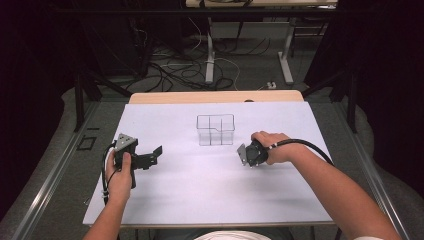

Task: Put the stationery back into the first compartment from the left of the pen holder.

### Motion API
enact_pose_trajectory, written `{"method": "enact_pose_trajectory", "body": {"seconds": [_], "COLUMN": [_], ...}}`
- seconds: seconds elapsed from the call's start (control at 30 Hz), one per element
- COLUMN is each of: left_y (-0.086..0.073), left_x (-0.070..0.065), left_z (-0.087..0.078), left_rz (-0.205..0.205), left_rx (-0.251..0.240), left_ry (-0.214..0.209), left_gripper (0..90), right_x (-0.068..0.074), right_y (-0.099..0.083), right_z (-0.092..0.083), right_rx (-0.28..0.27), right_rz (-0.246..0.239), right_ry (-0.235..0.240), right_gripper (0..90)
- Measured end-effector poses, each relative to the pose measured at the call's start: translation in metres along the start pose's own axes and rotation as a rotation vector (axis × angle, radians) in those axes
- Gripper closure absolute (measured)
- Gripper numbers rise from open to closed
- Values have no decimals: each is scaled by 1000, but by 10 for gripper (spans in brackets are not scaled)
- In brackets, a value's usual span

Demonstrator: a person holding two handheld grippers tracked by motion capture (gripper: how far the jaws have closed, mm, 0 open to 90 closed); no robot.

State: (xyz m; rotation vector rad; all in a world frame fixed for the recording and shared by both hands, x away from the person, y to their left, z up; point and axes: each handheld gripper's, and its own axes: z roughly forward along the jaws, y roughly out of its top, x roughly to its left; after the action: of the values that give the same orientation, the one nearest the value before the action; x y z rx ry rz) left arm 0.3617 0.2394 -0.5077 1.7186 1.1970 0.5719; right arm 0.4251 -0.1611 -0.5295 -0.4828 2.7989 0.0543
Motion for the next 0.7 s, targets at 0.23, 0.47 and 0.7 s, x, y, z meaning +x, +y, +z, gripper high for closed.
{"method": "enact_pose_trajectory", "body": {"seconds": [0.23, 0.47, 0.7], "left_y": [-1, -1, -1], "left_x": [1, 1, 1], "left_z": [1, 0, 1], "left_rz": [0, -3, -7], "left_rx": [2, 3, 1], "left_ry": [0, 0, 0], "left_gripper": [1, 1, 1], "right_x": [0, -1, -1], "right_y": [0, 1, 0], "right_z": [-1, -3, -4], "right_rx": [-11, -7, 13], "right_rz": [-4, 2, 42], "right_ry": [-11, -12, -5], "right_gripper": [797, 799, 801]}}
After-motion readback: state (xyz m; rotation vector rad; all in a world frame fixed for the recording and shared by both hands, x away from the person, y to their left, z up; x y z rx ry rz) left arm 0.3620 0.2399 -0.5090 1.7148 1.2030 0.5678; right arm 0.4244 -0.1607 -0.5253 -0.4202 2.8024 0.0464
